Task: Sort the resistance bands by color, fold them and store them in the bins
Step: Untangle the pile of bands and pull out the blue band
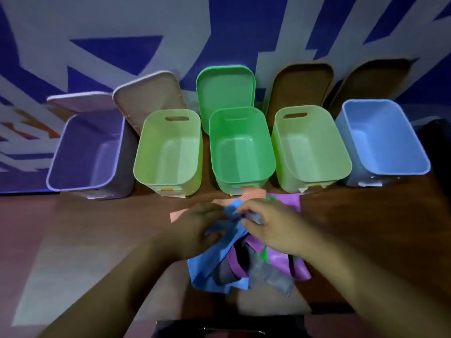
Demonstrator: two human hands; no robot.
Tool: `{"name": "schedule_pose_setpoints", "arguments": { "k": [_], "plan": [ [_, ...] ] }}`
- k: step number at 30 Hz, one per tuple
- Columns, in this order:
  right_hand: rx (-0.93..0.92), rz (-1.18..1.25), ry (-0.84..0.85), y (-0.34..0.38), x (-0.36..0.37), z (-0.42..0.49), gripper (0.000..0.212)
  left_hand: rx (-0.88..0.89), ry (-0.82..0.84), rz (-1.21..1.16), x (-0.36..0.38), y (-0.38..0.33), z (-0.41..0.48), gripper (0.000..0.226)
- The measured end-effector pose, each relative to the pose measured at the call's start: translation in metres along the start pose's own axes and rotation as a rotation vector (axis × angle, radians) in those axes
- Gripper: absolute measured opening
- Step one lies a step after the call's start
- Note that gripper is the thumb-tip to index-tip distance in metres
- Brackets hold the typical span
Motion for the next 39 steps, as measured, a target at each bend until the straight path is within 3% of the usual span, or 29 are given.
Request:
{"name": "schedule_pose_setpoints", "arguments": {
  "k": [4, 8, 15, 20, 25, 35, 39],
  "plan": [
    [-0.055, -0.209, 0.048, -0.043, 0.045, -0.004, 0.045, 0.017, 0.038, 0.086, 0.051, 0.024, -0.014, 0.053],
    [-0.129, -0.319, -0.017, -0.070, 0.071, -0.008, 0.054, 0.061, -0.093, 0.108, 0.061, 0.036, -0.015, 0.044],
    [-0.222, -0.364, -0.204, -0.100, 0.085, -0.016, 0.053, 0.080, -0.241, 0.155, 0.076, 0.044, -0.018, 0.042],
    [-0.276, -0.392, -0.248, -0.109, 0.092, -0.016, 0.049, 0.081, -0.301, 0.154, 0.082, 0.048, -0.024, 0.043],
    [-0.399, -0.325, -0.339, -0.101, 0.085, -0.018, 0.039, 0.104, -0.359, 0.060, 0.077, 0.053, -0.026, 0.041],
    [-0.220, -0.208, -0.371, -0.123, 0.096, -0.020, 0.036, 0.139, -0.558, 0.002, 0.073, 0.055, -0.045, 0.026],
    [-0.179, -0.216, -0.401, -0.120, 0.097, -0.027, 0.039, 0.123, -0.600, 0.043, 0.066, 0.051, -0.056, 0.039]
  ]
}}
Point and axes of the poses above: each hand's wrist, its own z-axis towards the middle knuckle, its own x-axis out of the palm, y = z × x, the point moved 9 cm from there along z, towards the middle knuckle
